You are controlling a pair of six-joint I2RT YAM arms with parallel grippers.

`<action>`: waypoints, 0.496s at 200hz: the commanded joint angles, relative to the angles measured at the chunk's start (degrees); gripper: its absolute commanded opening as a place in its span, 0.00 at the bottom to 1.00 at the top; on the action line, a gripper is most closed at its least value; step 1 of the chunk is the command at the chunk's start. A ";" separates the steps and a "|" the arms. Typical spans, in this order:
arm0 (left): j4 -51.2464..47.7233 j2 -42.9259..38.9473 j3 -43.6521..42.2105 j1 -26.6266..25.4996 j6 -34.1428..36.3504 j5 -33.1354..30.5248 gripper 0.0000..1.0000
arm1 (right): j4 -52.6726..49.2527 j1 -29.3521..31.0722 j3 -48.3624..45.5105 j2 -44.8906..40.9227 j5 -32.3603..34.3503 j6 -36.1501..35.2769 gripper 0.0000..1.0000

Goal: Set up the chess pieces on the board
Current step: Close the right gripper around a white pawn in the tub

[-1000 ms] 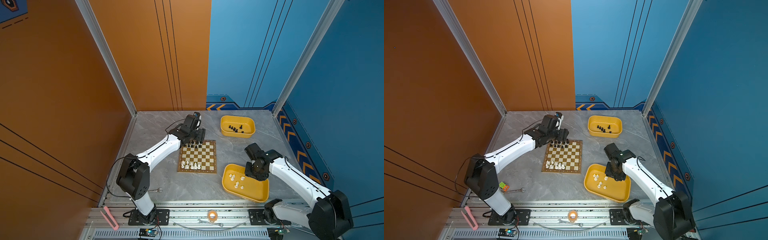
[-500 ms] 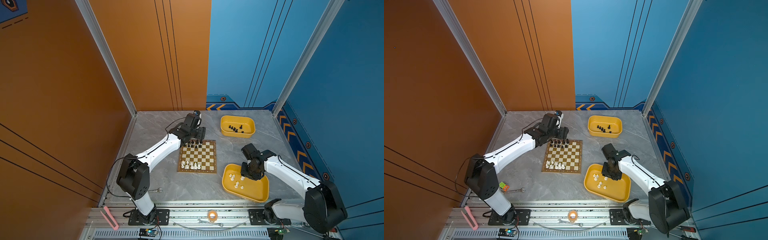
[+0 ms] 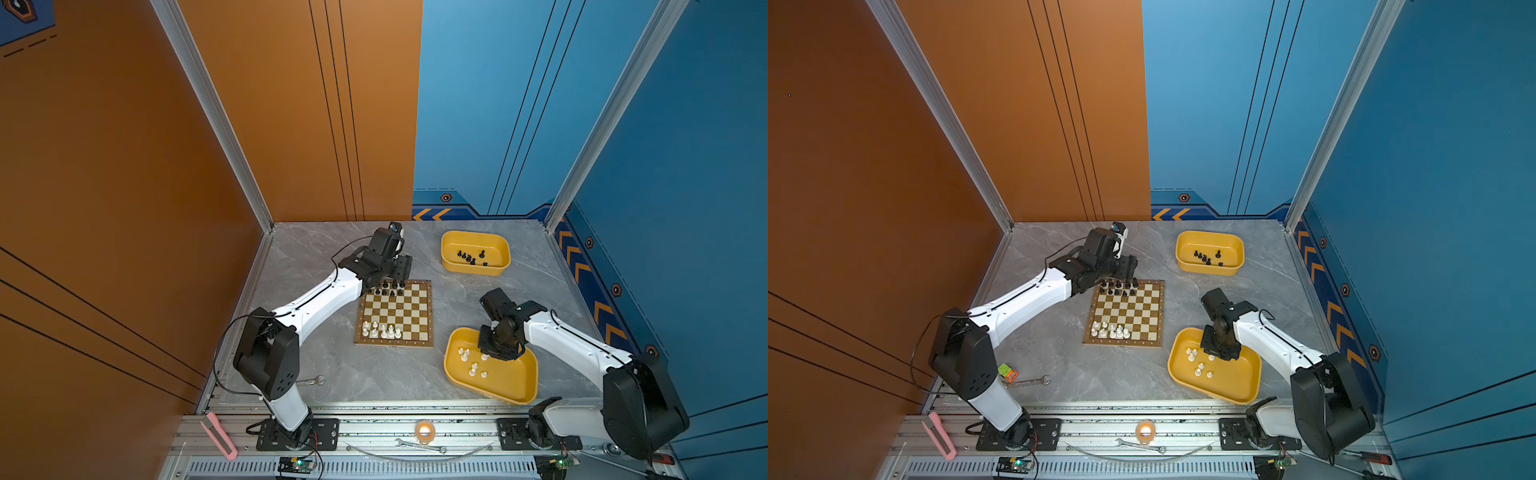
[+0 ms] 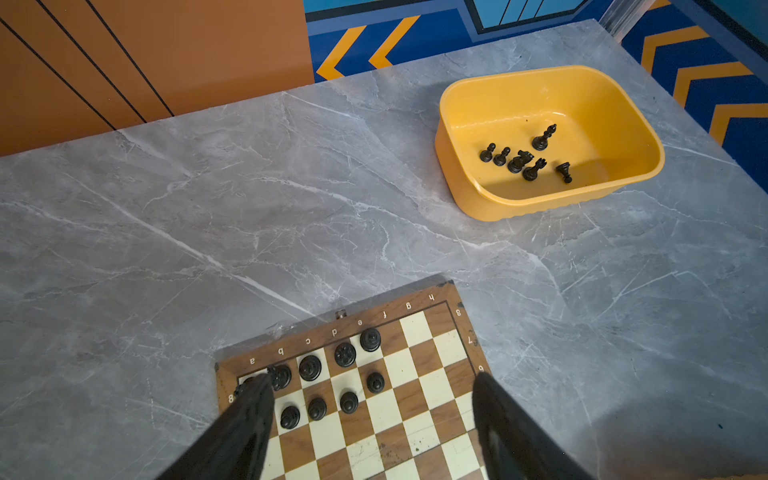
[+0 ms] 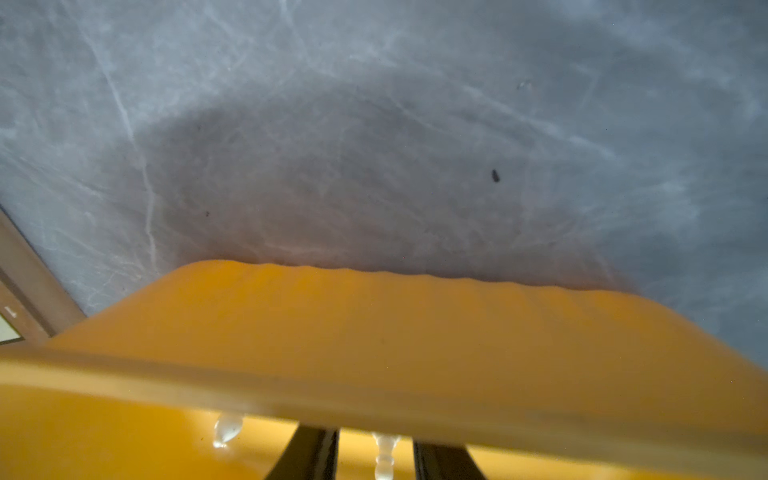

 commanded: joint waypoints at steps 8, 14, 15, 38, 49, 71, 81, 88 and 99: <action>-1.26 -2.66 -1.50 -0.39 1.18 -1.11 0.77 | 0.49 1.21 -1.07 0.12 0.28 0.77 0.30; -1.24 -2.85 -1.79 -0.47 1.22 -1.19 0.77 | 0.58 1.37 -1.27 0.08 0.38 1.03 0.30; -1.21 -2.89 -1.82 -0.47 1.24 -1.19 0.77 | 0.58 1.37 -1.27 0.08 0.38 1.03 0.30; -1.27 -3.45 -2.52 -0.40 1.25 -1.26 0.77 | 0.75 1.68 -1.64 -0.04 0.66 1.52 0.30; -1.27 -3.71 -2.84 -0.43 1.26 -1.30 0.77 | 0.68 1.83 -1.78 -0.08 0.83 1.77 0.30; -1.10 -4.38 -3.66 -0.43 1.20 -1.41 0.77 | 0.33 2.03 -1.91 -0.22 1.49 2.24 0.30; -1.02 -4.81 -4.01 -0.39 1.26 -1.47 0.76 | 0.15 2.18 -1.98 -0.36 1.78 2.45 0.30; -1.05 -5.07 -4.34 -0.41 1.22 -1.51 0.77 | 0.07 2.29 -2.08 -0.54 1.91 2.45 0.30; -1.00 -5.51 -4.76 -0.48 1.22 -1.43 0.77 | -0.01 2.47 -2.09 -0.73 2.20 2.35 0.30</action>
